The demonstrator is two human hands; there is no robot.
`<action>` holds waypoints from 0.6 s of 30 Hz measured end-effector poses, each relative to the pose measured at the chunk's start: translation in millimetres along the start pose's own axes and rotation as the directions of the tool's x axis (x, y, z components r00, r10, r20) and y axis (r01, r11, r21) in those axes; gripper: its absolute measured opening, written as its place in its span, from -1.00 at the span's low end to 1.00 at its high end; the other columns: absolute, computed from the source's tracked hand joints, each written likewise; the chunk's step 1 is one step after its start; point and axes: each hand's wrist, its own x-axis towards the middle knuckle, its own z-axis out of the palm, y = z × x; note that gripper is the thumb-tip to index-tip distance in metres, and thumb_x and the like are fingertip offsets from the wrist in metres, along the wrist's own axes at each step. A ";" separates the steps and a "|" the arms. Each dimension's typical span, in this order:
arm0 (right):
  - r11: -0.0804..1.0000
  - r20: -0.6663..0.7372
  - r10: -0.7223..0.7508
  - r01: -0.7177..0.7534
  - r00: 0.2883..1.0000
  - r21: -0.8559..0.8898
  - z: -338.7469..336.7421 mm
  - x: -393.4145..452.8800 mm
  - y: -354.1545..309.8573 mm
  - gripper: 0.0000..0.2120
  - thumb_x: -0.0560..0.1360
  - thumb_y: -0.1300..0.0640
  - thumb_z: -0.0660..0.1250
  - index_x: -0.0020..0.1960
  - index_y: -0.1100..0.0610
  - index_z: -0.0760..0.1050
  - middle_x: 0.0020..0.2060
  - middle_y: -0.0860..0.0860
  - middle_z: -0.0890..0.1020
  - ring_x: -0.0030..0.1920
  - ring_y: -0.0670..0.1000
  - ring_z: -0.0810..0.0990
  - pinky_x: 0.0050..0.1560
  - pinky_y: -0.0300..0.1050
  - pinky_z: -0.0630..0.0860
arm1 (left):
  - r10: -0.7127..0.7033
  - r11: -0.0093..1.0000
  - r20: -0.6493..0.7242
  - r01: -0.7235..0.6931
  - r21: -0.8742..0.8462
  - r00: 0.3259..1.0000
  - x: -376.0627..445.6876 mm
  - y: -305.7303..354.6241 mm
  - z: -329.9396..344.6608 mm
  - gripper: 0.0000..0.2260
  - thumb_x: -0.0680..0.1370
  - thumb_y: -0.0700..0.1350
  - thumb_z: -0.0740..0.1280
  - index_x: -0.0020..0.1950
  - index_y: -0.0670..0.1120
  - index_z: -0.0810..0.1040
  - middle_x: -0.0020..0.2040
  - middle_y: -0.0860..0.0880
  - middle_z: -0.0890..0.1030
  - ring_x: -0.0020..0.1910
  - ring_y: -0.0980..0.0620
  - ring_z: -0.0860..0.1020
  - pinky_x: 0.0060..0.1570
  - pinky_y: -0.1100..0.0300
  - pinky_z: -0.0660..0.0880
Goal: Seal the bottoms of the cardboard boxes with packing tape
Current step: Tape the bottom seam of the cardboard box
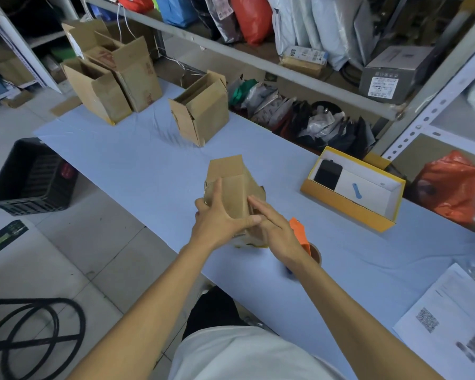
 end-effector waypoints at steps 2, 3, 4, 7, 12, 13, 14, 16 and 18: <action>0.998 0.047 -0.048 0.050 0.998 -0.048 -5.4 1.1 -1.7 -0.56 0.60 0.36 0.12 0.40 0.08 0.46 0.45 -0.03 0.42 0.46 -0.16 0.30 0.51 -0.12 0.19 | -0.020 0.999 -0.011 0.019 -0.036 1.000 1.7 -6.8 0.6 0.08 0.14 0.35 0.49 0.45 0.43 -0.16 0.29 0.01 0.17 0.18 -0.11 0.51 0.10 -0.05 0.57; 0.989 0.057 -0.069 0.076 0.996 -0.127 -8.8 2.9 0.2 -0.58 0.59 0.30 0.13 0.39 0.08 0.49 0.44 -0.04 0.43 0.44 -0.20 0.30 0.49 -0.19 0.18 | -0.012 0.998 -0.018 0.011 -0.062 1.000 2.6 -10.5 0.2 0.03 0.18 0.26 0.49 0.45 0.45 -0.13 0.26 0.01 0.21 0.11 -0.06 0.54 0.03 -0.01 0.60; 0.968 0.039 -0.080 0.087 0.996 -0.234 -12.4 5.3 3.5 -0.59 0.59 0.21 0.14 0.39 0.05 0.49 0.44 -0.05 0.42 0.42 -0.23 0.28 0.47 -0.24 0.15 | 0.004 0.993 -0.024 -0.007 -0.116 1.000 3.6 -14.5 -0.9 -0.01 0.21 0.18 0.48 0.45 0.46 -0.09 0.24 0.00 0.25 0.06 0.01 0.56 -0.06 0.06 0.61; 0.913 -0.165 0.057 -0.119 0.985 -0.391 -24.7 11.2 15.2 -0.53 0.58 -0.12 0.25 0.47 -0.24 0.29 0.53 -0.03 0.19 0.52 0.01 0.13 0.51 0.01 0.12 | 0.090 0.911 0.006 -0.080 -0.404 0.996 8.3 -28.4 -8.2 -0.09 0.25 0.08 0.48 0.46 0.45 0.05 0.28 0.22 0.42 0.09 0.24 0.56 -0.15 0.26 0.59; 0.963 -0.227 0.152 -0.196 0.962 -0.184 -35.3 12.1 28.1 -0.18 0.44 -0.27 0.40 0.56 -0.25 0.04 0.49 -0.14 0.29 0.40 -0.01 0.37 0.27 -0.12 0.36 | 0.158 0.829 0.152 -0.048 -0.558 0.976 25.4 -45.8 -18.3 -0.30 0.46 -0.04 0.36 0.51 0.33 0.16 0.37 0.21 0.45 0.30 0.17 0.49 0.14 0.20 0.50; 0.960 -0.239 0.147 -0.197 0.960 -0.200 -35.9 11.2 31.0 -0.16 0.43 -0.25 0.41 0.57 -0.22 0.03 0.47 -0.14 0.32 0.37 -0.01 0.39 0.24 -0.12 0.39 | 0.155 0.839 0.172 -0.038 -0.543 0.973 29.9 -47.5 -17.1 -0.35 0.53 -0.09 0.30 0.54 0.30 0.14 0.37 0.24 0.43 0.34 0.17 0.46 0.17 0.23 0.46; 0.955 -0.257 0.145 -0.203 0.955 -0.217 -35.8 10.4 34.2 -0.15 0.43 -0.23 0.43 0.57 -0.20 0.04 0.46 -0.12 0.35 0.34 -0.01 0.42 0.22 -0.11 0.42 | 0.148 0.862 0.182 -0.037 -0.505 0.972 34.7 -48.3 -15.5 -0.38 0.58 -0.13 0.23 0.55 0.26 0.11 0.39 0.31 0.39 0.38 0.19 0.40 0.20 0.28 0.41; 0.942 -0.285 0.173 -0.243 0.943 -0.233 -33.4 9.2 40.5 -0.12 0.42 -0.20 0.44 0.58 -0.16 0.03 0.41 -0.09 0.41 0.30 0.00 0.44 0.16 -0.10 0.44 | 0.129 0.943 0.184 -0.063 -0.328 0.974 43.6 -46.8 -13.4 -0.40 0.62 -0.18 0.11 0.58 0.23 0.00 0.43 0.35 0.25 0.42 0.23 0.28 0.28 0.29 0.28; 0.926 -0.295 0.202 -0.280 0.934 -0.254 -28.2 9.4 48.7 -0.13 0.42 -0.19 0.44 0.57 -0.13 0.04 0.35 -0.05 0.44 0.26 0.00 0.44 0.10 -0.14 0.37 | 0.151 0.986 0.179 -0.135 -0.097 0.972 52.3 -44.3 -10.2 -0.39 0.63 -0.19 0.07 0.58 0.21 -0.08 0.44 0.27 0.18 0.35 0.23 0.24 0.26 0.29 0.20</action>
